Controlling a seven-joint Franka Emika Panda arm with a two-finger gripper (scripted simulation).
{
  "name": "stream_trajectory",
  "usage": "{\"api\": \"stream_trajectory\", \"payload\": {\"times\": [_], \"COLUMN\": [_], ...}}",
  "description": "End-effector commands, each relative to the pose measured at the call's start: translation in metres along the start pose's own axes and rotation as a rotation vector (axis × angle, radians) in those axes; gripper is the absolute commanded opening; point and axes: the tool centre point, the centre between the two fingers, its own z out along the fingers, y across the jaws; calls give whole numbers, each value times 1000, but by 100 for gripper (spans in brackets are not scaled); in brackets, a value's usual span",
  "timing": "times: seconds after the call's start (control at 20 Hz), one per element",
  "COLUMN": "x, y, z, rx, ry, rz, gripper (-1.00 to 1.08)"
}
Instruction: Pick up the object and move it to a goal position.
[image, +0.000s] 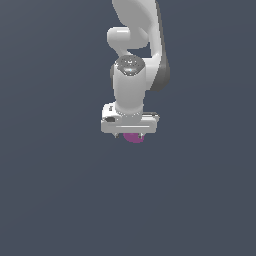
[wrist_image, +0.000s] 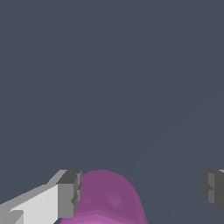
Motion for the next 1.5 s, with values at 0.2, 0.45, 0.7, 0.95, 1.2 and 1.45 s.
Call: {"api": "stream_trajectory", "payload": {"times": [0.2,0.45,0.7,0.95,1.2,1.45], "x": [0,0,-4,-14,-33,-60], "y": [4,6,7,8,11,14], "z": [1,1,3,7,14,24], "rx": [-5,-8,-8,-6,-4,-1], "ry": [-2,-2,-3,-5,-8,-12], "rz": [-10,-14,-30,-75,-151,-259], "gripper": [68,68,68,68,68,68]}}
